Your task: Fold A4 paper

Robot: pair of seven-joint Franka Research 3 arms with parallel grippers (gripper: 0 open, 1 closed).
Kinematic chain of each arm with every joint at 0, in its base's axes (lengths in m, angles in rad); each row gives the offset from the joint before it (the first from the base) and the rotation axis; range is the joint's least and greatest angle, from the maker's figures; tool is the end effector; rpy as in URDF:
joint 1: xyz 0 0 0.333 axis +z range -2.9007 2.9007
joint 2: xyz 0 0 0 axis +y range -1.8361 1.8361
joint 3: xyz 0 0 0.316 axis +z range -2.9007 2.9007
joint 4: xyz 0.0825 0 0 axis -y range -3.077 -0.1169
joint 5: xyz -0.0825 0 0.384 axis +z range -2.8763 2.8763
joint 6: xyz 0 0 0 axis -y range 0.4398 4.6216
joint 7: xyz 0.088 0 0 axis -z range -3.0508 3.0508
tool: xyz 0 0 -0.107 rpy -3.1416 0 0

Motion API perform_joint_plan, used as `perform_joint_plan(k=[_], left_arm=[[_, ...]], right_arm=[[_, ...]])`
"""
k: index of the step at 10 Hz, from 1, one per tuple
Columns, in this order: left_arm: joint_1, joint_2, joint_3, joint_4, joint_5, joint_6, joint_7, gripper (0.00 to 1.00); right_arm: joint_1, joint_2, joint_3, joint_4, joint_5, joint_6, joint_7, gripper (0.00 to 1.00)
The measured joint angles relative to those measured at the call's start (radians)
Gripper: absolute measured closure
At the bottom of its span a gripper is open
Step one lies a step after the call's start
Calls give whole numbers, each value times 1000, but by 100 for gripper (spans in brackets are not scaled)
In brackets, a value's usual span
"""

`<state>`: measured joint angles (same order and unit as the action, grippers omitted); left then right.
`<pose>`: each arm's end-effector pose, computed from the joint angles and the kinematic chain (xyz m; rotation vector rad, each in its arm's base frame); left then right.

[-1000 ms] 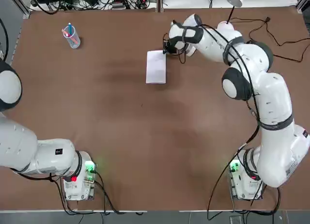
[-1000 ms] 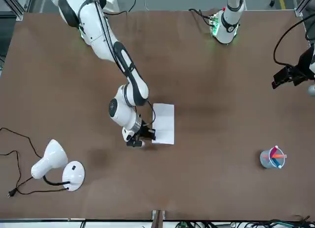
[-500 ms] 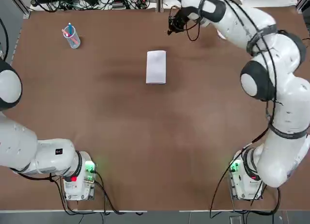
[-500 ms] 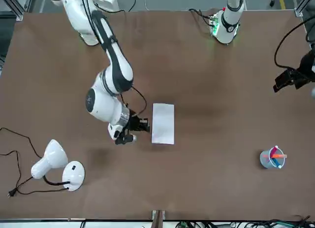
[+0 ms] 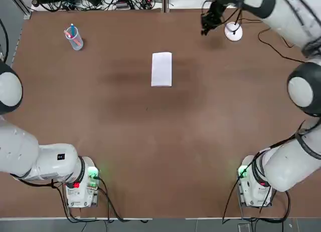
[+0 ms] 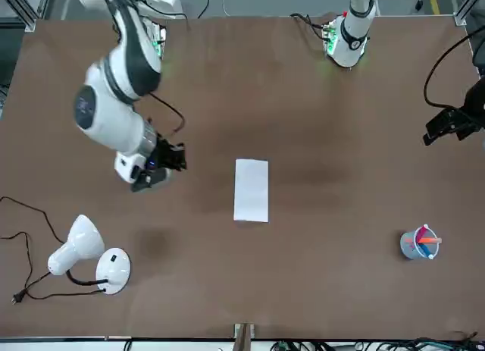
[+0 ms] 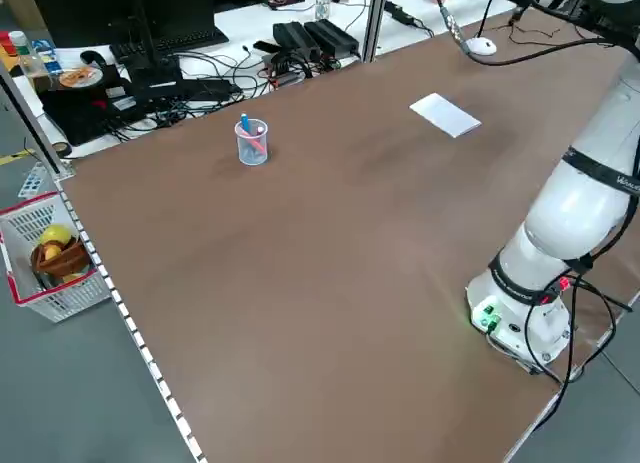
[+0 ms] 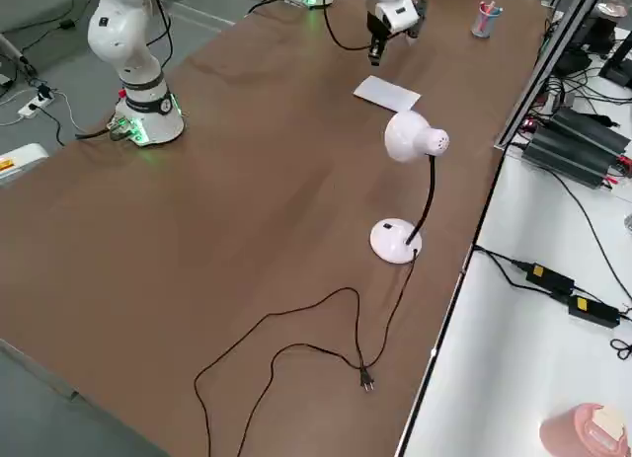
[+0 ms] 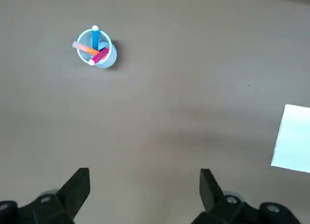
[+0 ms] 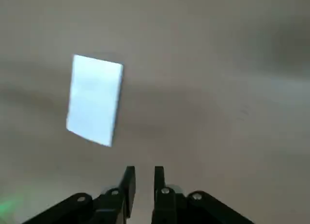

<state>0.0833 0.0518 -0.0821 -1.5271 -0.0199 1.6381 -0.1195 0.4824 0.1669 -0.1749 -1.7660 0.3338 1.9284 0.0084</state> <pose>0.5775 0.0000 0.6222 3.1069 0.1893 0.0901 0.5735 0.2117 0.4690 -2.8489 -0.2623 0.0651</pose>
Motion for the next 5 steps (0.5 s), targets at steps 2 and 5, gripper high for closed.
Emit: perform_joint_plan(k=[2, 5], left_arm=[[0, 1, 1, 0, 0, 7, 0, 0], [2, 1, 2, 4, 0, 8, 0, 0]], right_arm=[[-99, -98, 1, 12, -134, -163, -1, 46], [-245, -121, 1, 87, -210, -307, -5, 2]])
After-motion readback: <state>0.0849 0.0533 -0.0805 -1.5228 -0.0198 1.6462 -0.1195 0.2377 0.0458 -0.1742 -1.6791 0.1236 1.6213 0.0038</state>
